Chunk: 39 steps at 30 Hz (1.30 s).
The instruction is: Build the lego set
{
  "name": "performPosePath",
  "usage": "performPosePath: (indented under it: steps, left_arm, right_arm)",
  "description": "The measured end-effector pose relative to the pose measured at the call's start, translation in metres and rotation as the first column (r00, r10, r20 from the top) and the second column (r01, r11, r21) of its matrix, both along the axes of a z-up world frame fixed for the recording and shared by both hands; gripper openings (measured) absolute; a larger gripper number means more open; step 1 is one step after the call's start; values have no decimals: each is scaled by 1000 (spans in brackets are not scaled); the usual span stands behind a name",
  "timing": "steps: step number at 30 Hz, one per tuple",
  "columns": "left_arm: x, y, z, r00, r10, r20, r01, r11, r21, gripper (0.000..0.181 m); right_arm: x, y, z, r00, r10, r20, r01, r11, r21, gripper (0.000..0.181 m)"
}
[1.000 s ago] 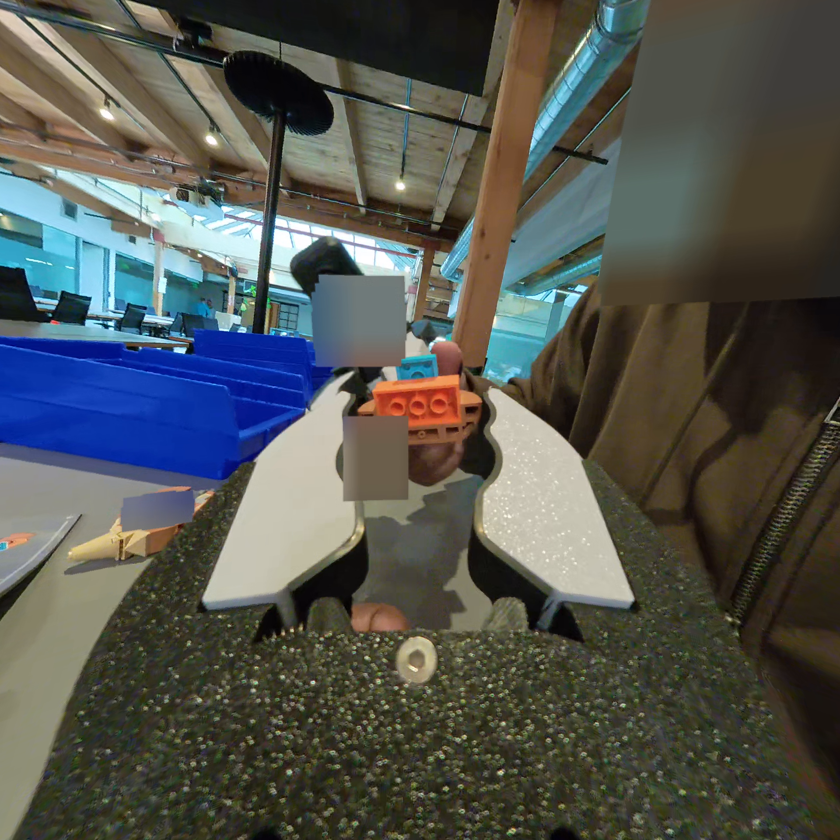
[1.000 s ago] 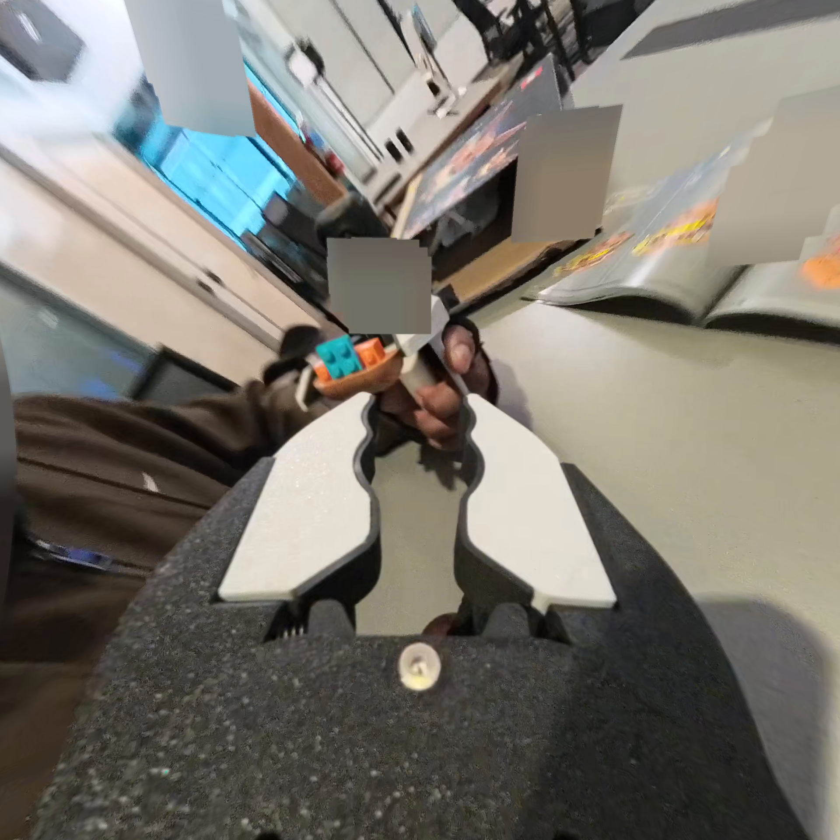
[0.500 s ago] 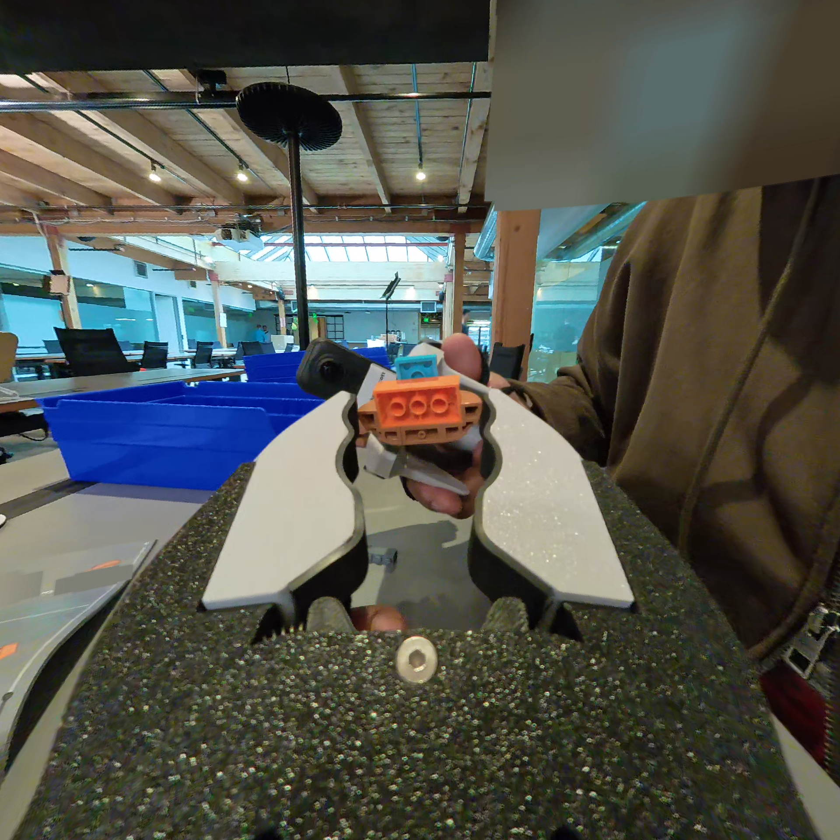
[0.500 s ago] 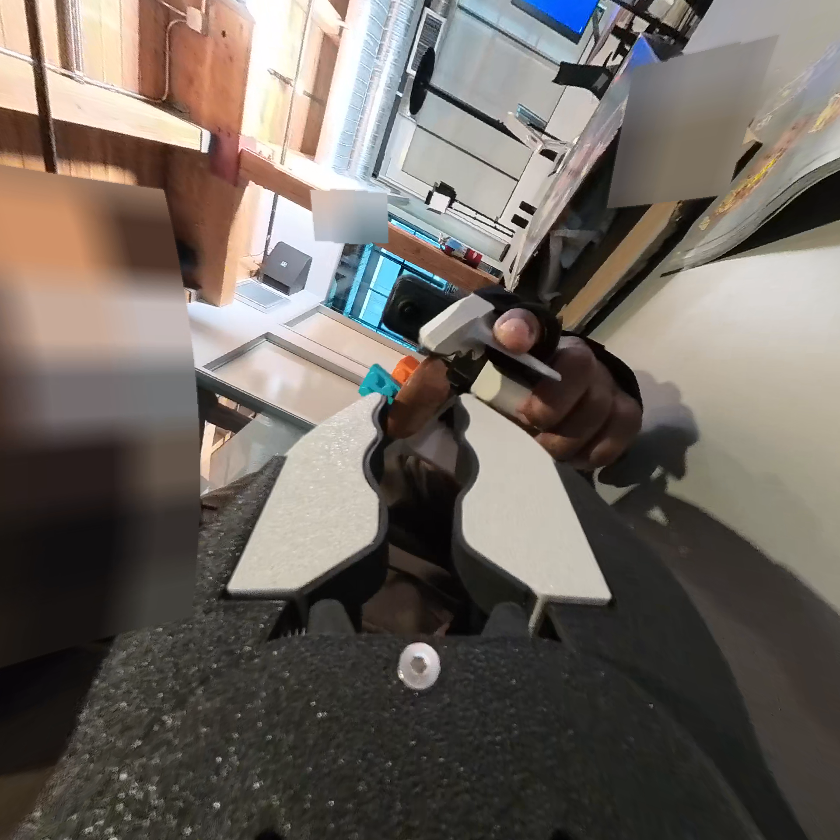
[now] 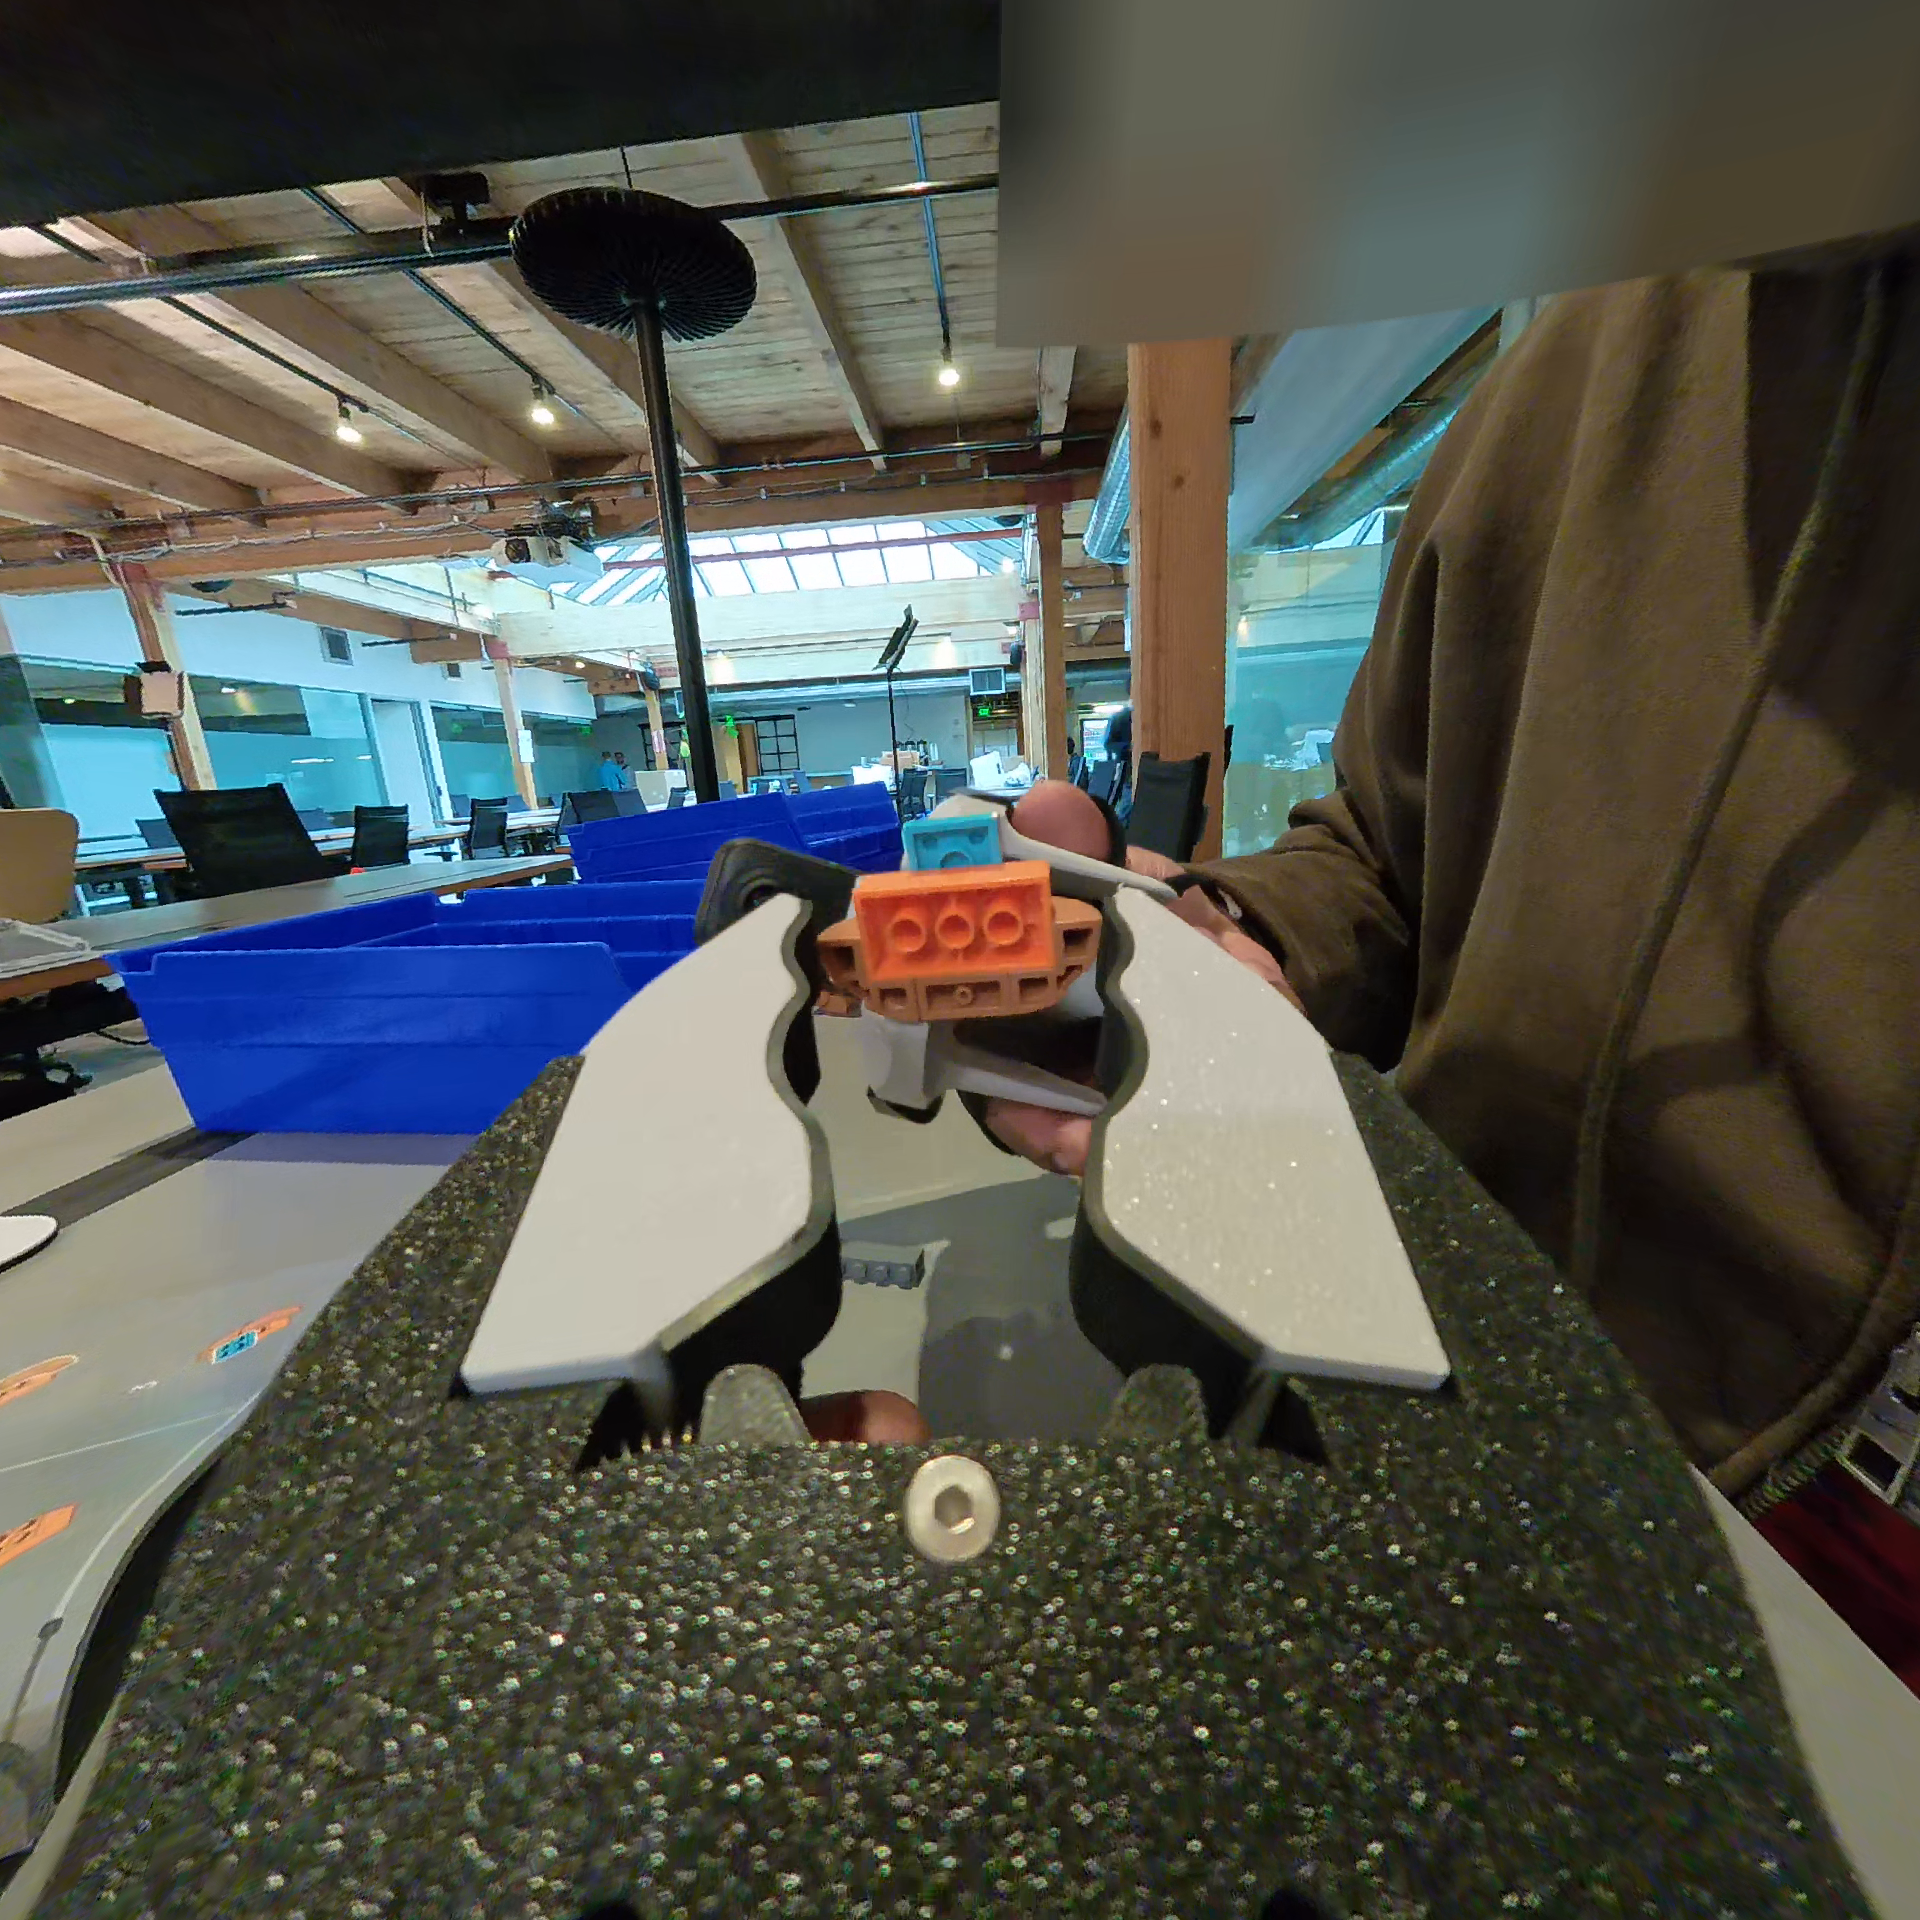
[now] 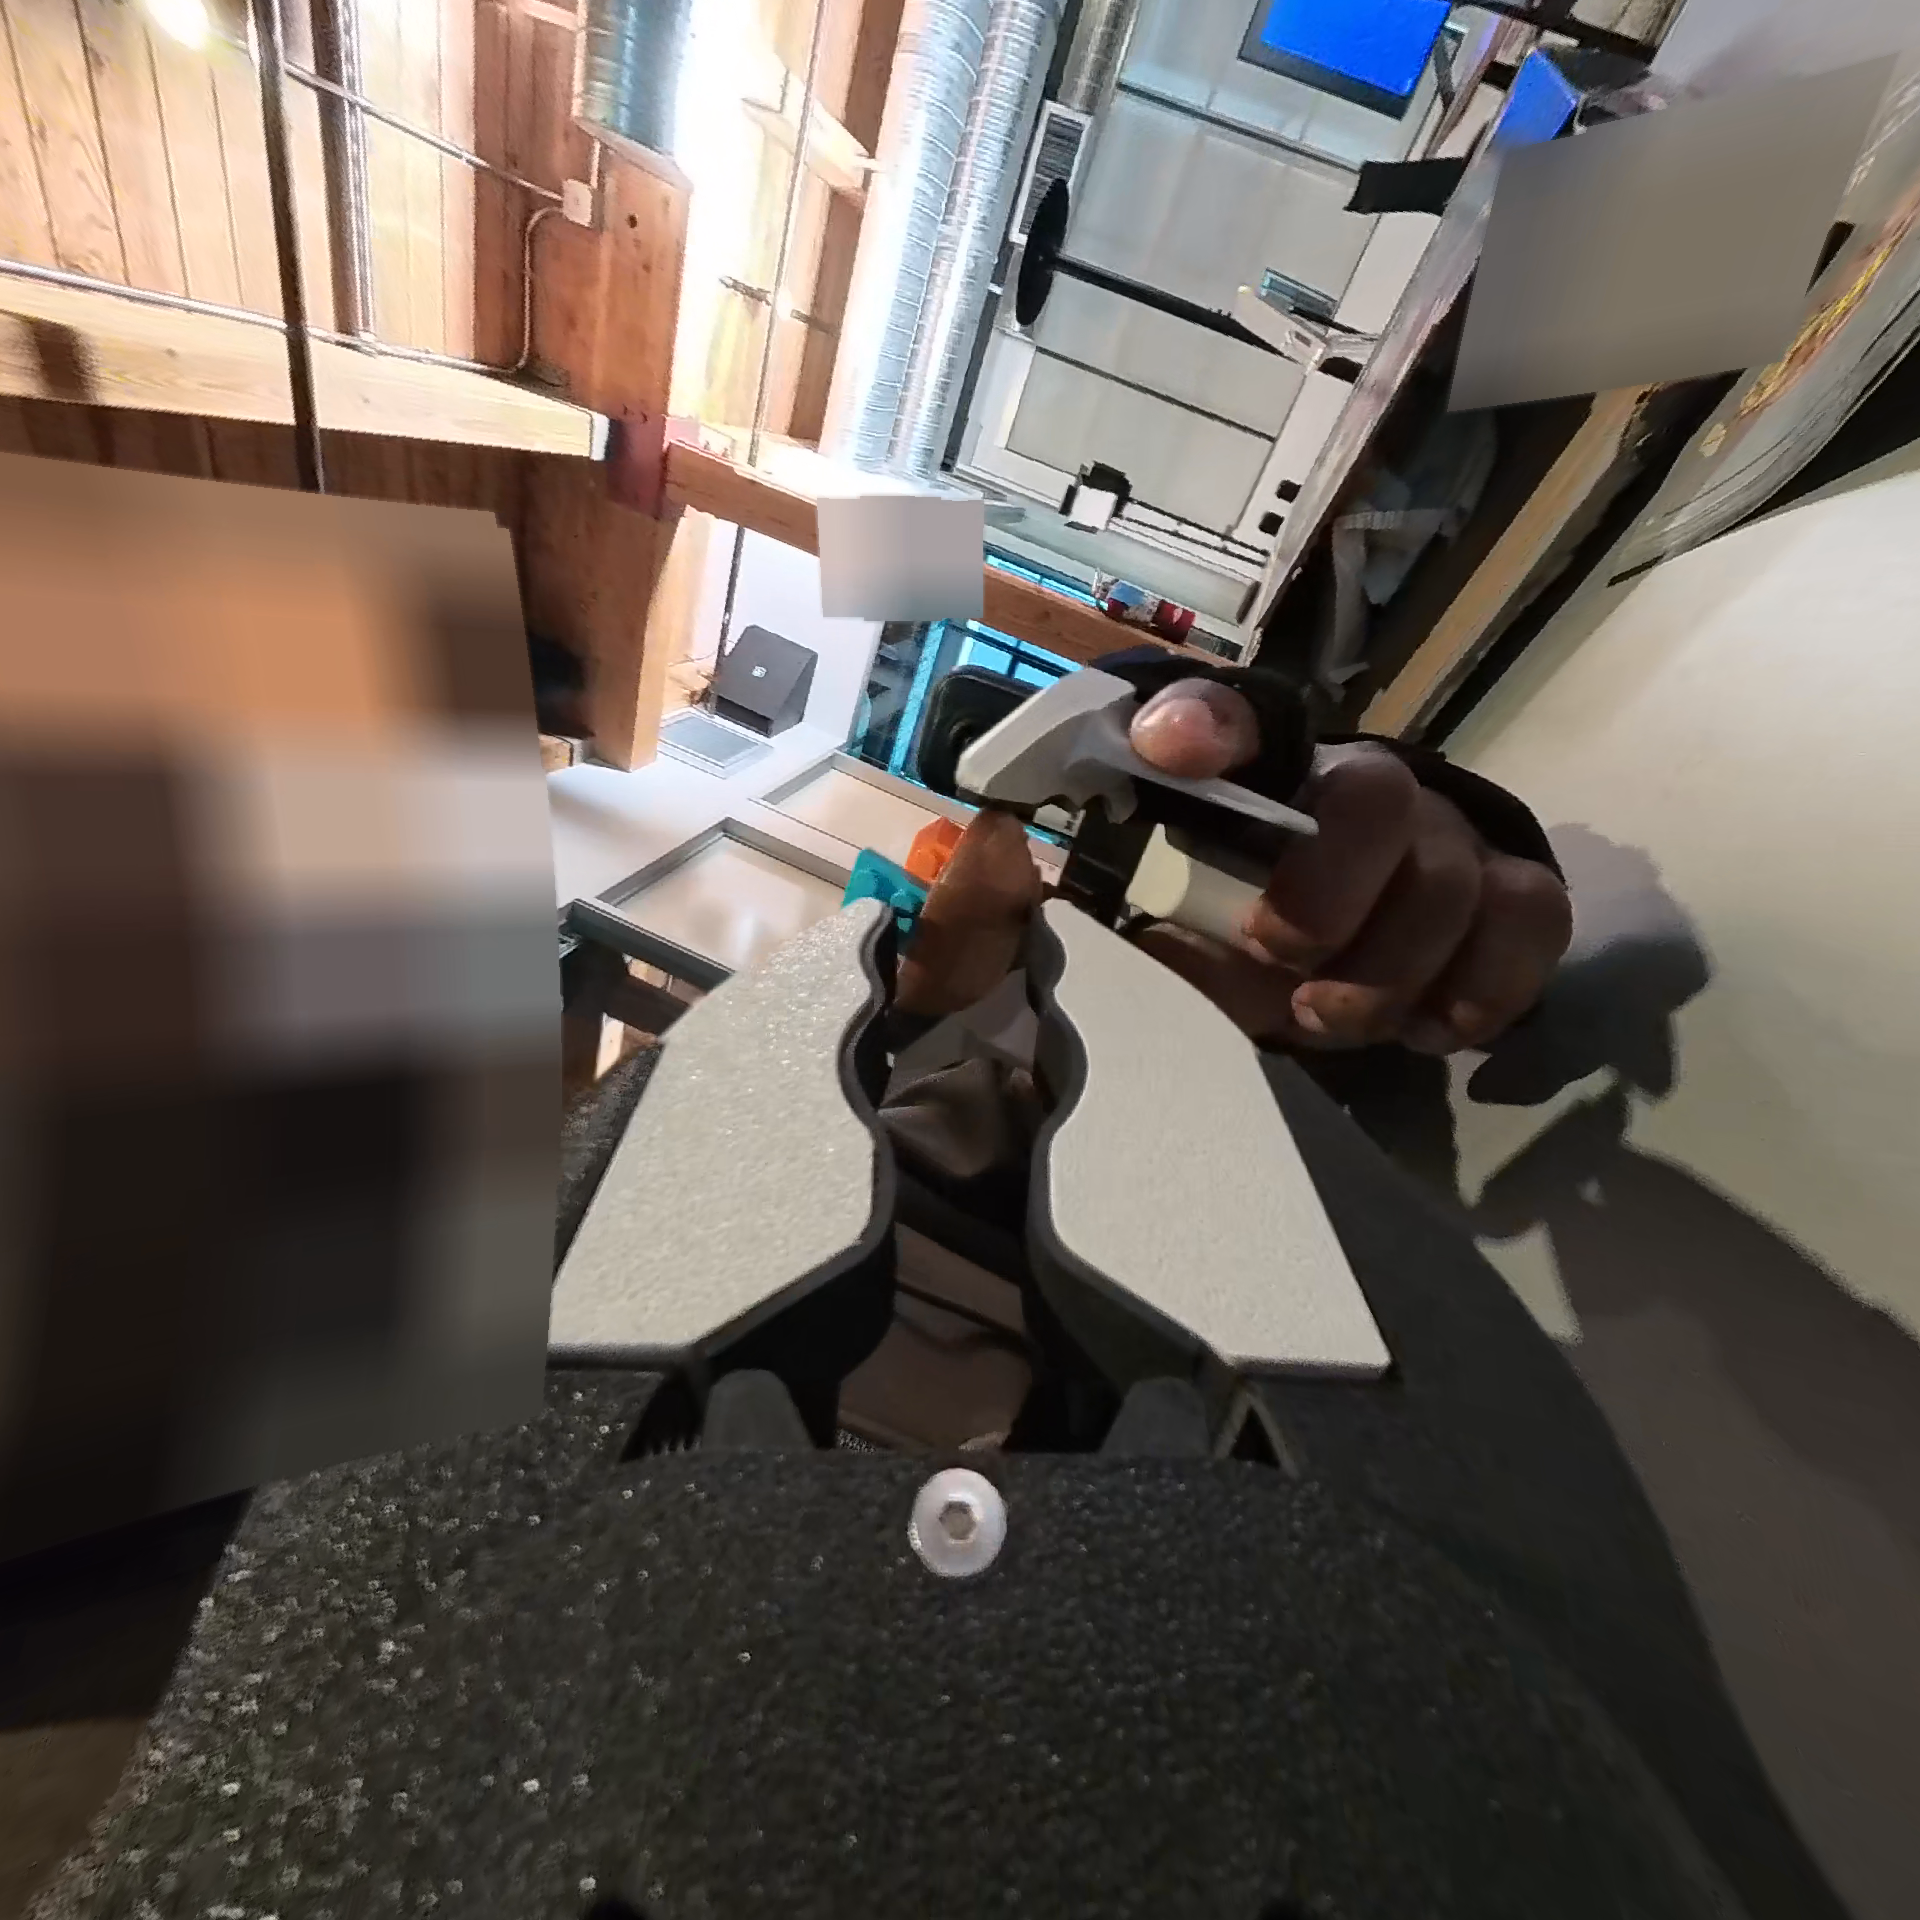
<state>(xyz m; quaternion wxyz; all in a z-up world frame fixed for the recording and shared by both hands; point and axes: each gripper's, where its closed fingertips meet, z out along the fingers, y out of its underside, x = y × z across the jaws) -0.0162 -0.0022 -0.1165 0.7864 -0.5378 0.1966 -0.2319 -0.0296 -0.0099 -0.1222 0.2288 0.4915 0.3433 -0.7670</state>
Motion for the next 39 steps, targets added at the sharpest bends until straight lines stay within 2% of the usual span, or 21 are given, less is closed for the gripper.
performPosePath:
  steps: [11,14,22,28,29,31,39]
  left_arm:
    - [-2,8,-11,996,60,-69,-64,996,-60,52]
    - [-4,8,-11,995,72,-74,-77,995,-64,52]
    - [-4,15,-22,989,90,-118,-104,987,-119,51]
    - [-4,16,-29,972,124,-199,-151,981,-125,51]
    - [-4,17,-30,969,126,-214,-155,980,-124,51]
    - [-1,18,-35,958,127,-257,-165,977,-135,51]
    - [3,27,-60,892,121,-435,-229,952,-205,51]
  right_arm:
    - [-2,11,-11,996,-88,11,87,992,95,16]
    - [-2,18,-12,993,-114,6,112,988,105,0]
    - [-4,23,-16,991,-134,20,131,984,118,0]
    - [-3,25,-23,990,-131,47,124,983,132,0]
    - [-3,24,-25,990,-128,55,119,982,145,6]
    - [-1,24,-29,990,-126,63,114,980,166,15]
    - [4,32,-50,976,-152,154,113,966,232,16]
